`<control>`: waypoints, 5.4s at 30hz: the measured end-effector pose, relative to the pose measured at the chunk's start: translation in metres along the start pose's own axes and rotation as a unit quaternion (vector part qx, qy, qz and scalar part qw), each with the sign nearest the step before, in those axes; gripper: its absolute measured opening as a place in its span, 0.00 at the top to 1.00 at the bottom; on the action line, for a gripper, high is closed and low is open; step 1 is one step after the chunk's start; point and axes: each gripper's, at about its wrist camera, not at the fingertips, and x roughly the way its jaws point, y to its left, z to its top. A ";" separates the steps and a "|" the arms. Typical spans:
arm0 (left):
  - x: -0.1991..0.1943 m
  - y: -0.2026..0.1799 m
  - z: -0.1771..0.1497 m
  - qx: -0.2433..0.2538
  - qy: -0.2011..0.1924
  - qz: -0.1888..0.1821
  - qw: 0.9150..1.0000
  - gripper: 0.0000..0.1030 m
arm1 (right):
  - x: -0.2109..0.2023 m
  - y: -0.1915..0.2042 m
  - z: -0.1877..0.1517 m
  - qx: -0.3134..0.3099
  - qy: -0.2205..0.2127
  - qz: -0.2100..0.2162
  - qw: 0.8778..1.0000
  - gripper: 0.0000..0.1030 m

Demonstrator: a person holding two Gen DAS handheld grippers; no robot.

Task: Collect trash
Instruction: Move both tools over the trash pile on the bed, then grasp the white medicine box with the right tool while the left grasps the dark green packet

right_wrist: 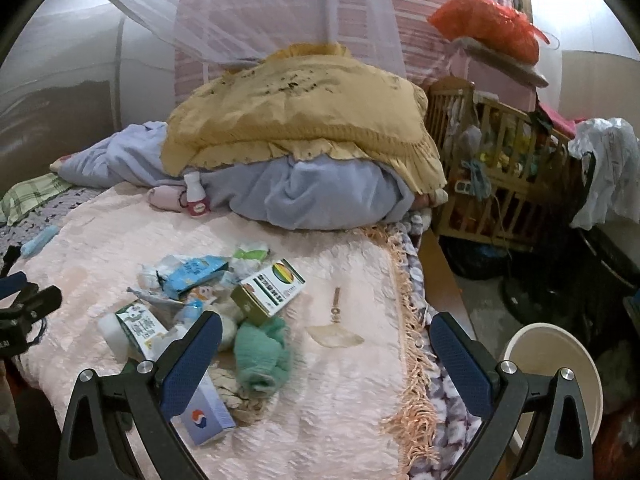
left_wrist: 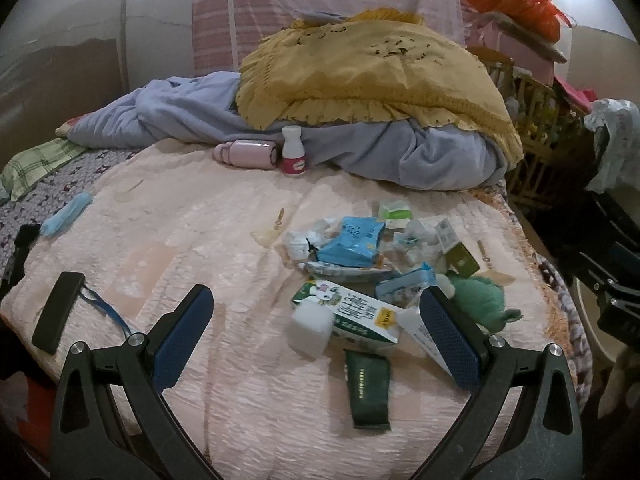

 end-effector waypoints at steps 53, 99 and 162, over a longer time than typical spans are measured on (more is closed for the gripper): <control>-0.018 -0.019 -0.001 0.001 -0.055 0.039 0.998 0.00 | -0.019 0.021 -0.001 0.014 -0.044 0.024 0.999 0.00; -0.005 -0.011 -0.006 0.000 -0.040 0.052 0.998 0.00 | -0.009 0.023 -0.011 0.008 -0.026 0.058 0.998 0.00; 0.049 -0.107 -0.013 0.114 0.165 -0.172 0.964 0.81 | 0.022 -0.084 -0.049 0.038 0.080 0.137 0.987 0.52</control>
